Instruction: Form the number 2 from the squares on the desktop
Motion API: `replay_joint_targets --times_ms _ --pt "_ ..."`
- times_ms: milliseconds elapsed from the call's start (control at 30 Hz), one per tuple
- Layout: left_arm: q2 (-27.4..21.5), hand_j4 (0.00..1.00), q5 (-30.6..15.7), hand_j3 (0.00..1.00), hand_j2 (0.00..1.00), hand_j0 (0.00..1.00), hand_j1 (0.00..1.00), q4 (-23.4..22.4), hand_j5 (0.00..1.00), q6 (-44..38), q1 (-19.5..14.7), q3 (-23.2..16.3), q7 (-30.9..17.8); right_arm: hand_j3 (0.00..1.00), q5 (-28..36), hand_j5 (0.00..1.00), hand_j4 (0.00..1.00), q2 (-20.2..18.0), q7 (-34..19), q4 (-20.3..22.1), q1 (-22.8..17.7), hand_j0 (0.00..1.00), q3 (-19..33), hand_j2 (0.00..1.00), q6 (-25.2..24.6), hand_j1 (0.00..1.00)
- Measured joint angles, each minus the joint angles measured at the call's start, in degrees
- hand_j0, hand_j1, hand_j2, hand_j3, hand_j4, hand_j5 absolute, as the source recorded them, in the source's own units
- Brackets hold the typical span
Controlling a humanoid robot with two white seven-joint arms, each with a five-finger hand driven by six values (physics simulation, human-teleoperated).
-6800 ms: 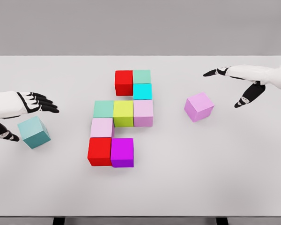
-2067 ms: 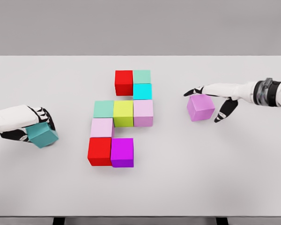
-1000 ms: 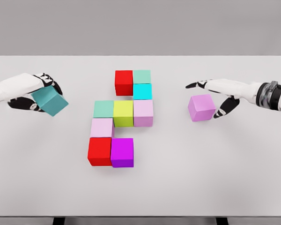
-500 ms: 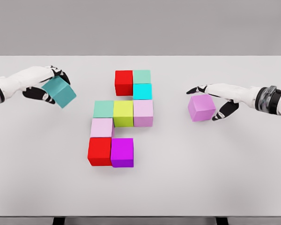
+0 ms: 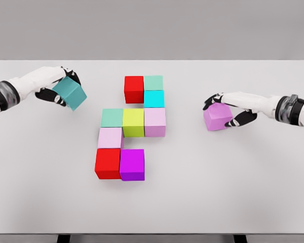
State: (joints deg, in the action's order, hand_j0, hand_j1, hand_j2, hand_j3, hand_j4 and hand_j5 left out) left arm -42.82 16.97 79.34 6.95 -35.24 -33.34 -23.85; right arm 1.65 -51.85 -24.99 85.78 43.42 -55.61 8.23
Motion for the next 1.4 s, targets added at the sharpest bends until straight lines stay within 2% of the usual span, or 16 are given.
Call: replay_joint_targets --times_ms 33,67,133,467,700,1267,1400 --pt "0.4 0.45 0.1 0.45 0.45 0.45 0.45 -0.1 0.45 -0.7 0.0 0.0 0.0 0.63 0.0 0.63 0.63 0.0 0.0 0.0 0.0 0.63 0.0 0.63 0.0 0.63" --pt "0.8 0.45 0.3 0.45 0.45 0.45 0.45 -0.3 0.45 -1.4 -0.1 0.0 0.0 0.58 0.0 0.58 0.58 0.0 0.0 0.0 0.0 0.58 0.0 0.58 0.0 0.58" --pt "1.8 0.45 0.6 0.45 0.45 0.45 0.45 -0.9 0.45 -2.4 -1.1 0.0 0.1 0.56 0.0 0.56 0.56 0.0 0.0 0.0 0.0 0.56 0.0 0.56 0.0 0.56" --pt "7.5 0.46 2.9 0.46 0.46 0.46 0.46 -5.8 0.46 -7.7 -3.3 0.0 0.2 0.53 -0.1 0.53 0.53 -0.2 -0.7 0.0 0.6 0.53 0.0 0.53 2.3 0.53" --pt "9.1 0.46 3.7 0.46 0.46 0.46 0.46 -6.4 0.46 -11.1 -3.7 0.1 0.2 0.51 -0.3 0.51 0.51 -1.2 -1.2 0.4 0.8 0.51 0.1 0.51 8.7 0.51" --pt "13.6 0.46 10.3 0.46 0.46 0.46 0.46 -5.8 0.46 -17.1 -3.7 0.2 0.4 0.51 -0.2 0.51 0.51 -2.5 -1.3 0.6 1.9 0.51 0.4 0.51 23.4 0.51" --pt "15.0 0.46 11.3 0.46 0.46 0.46 0.46 -5.8 0.46 -17.3 -4.6 0.2 0.4 0.51 -0.2 0.51 0.51 -2.8 -1.6 0.9 1.9 0.51 0.1 0.51 26.0 0.51"
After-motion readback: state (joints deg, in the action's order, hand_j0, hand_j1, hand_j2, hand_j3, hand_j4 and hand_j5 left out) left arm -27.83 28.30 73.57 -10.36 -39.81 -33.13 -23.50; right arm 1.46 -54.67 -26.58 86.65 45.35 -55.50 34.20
